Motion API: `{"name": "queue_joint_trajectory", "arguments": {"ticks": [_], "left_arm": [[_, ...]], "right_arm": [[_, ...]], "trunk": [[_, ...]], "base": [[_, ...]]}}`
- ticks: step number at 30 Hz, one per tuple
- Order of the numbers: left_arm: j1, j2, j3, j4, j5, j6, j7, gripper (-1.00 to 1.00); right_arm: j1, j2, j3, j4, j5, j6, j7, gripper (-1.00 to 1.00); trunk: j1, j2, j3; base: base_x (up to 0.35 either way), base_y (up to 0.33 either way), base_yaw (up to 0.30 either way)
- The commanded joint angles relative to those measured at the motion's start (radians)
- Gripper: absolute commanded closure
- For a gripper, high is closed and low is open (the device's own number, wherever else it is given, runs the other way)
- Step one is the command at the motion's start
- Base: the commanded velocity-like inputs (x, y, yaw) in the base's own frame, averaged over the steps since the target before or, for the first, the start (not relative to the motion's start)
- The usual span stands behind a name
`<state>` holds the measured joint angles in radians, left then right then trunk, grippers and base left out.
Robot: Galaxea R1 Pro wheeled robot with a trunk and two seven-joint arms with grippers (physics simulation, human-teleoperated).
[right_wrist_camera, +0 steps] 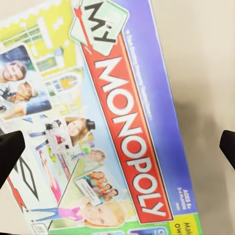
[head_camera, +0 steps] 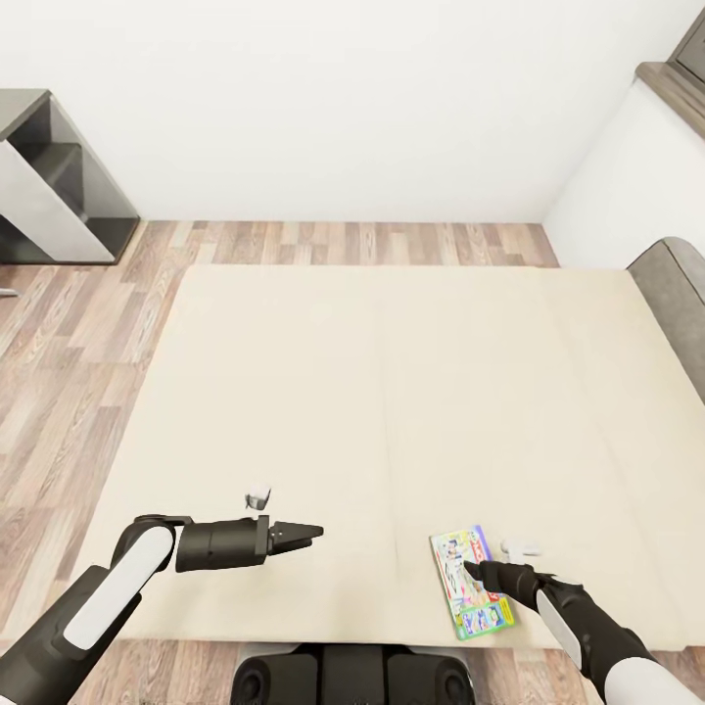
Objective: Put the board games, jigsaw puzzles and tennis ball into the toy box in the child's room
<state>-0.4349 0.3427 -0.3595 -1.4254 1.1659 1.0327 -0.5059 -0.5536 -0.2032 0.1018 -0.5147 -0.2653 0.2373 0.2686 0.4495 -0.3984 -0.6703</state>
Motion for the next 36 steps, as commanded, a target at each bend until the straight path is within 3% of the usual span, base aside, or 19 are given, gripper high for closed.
{"name": "queue_joint_trajectory", "arguments": {"ticks": [1,20,36], "left_arm": [[-0.001,0.001,-0.001,0.0,-0.004,0.001,-0.006,-1.0],[-0.001,-0.002,-0.002,0.001,-0.005,0.001,-0.005,-1.0],[-0.001,-0.002,0.0,0.0,-0.03,0.001,-0.005,-1.0]], "right_arm": [[0.0,-0.001,0.006,-0.002,-0.009,0.005,-0.001,-1.0],[0.0,-0.008,0.004,-0.002,-0.01,0.007,0.0,-1.0],[0.0,-0.007,0.004,-0.002,-0.009,0.01,0.001,-1.0]], "trunk": [[0.0,-0.002,-0.003],[0.0,-0.002,-0.017],[0.0,-0.002,-0.034]], "base": [[0.0,0.0,0.0],[0.0,0.0,0.0],[0.0,0.0,0.0]]}}
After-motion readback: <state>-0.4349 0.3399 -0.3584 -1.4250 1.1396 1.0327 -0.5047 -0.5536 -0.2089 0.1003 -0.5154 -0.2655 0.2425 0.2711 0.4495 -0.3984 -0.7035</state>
